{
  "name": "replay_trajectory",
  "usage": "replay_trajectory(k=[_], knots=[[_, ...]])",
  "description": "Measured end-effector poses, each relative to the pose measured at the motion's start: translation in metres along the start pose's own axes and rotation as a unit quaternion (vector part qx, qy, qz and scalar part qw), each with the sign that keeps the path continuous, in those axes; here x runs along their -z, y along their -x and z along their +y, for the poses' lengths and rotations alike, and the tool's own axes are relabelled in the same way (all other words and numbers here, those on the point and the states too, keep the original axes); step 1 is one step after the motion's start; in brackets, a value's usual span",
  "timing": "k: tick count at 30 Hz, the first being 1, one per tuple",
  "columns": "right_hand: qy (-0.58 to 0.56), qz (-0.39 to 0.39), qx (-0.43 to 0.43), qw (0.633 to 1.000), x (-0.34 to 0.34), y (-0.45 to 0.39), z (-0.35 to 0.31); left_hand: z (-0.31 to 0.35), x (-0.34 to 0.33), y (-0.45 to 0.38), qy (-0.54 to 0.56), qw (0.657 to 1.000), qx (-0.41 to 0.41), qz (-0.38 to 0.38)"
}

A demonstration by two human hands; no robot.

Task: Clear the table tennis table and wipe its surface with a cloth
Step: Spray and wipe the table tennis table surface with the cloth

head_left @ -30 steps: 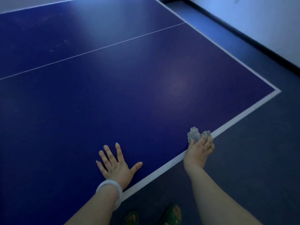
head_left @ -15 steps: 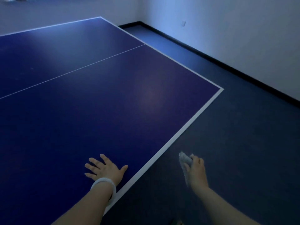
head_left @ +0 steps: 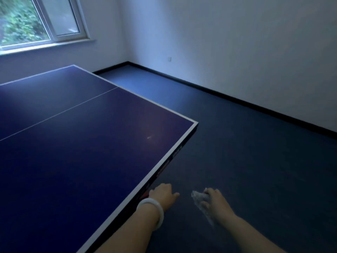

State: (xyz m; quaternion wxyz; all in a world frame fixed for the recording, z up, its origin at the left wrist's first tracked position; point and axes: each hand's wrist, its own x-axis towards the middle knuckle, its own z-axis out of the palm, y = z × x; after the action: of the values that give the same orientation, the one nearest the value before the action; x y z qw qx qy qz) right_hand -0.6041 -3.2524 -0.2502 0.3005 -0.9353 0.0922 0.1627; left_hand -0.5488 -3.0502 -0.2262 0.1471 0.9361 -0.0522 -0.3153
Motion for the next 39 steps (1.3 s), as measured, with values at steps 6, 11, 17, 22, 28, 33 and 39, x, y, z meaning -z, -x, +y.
replay_trajectory(k=[6, 11, 17, 22, 28, 33, 39], knots=[[-0.024, 0.031, 0.031, 0.999, 0.105, -0.053, 0.054, 0.1, 0.027, -0.053, -0.005, 0.999, -0.022, 0.036], [-0.019, 0.03, 0.043, 0.998, 0.153, -0.12, 0.075, 0.139, 0.065, -0.108, -0.031, 0.998, -0.018, 0.052], [-0.002, 0.028, 0.058, 0.998, 0.204, -0.237, 0.068, 0.169, 0.127, -0.212, -0.065, 0.995, -0.022, 0.07], [0.027, 0.021, 0.044, 0.998, 0.261, -0.346, 0.038, 0.185, 0.197, -0.306, -0.041, 0.996, -0.024, 0.079], [0.004, 0.023, 0.049, 0.999, 0.312, -0.46, -0.003, 0.188, 0.278, -0.396, -0.045, 0.994, -0.01, 0.099], [0.02, -0.021, 0.075, 0.997, 0.329, -0.555, -0.018, 0.178, 0.312, -0.464, -0.018, 0.992, 0.047, 0.113], [0.08, -0.095, 0.143, 0.982, 0.343, -0.691, -0.046, 0.165, 0.341, -0.544, 0.031, 0.983, 0.147, 0.11]])
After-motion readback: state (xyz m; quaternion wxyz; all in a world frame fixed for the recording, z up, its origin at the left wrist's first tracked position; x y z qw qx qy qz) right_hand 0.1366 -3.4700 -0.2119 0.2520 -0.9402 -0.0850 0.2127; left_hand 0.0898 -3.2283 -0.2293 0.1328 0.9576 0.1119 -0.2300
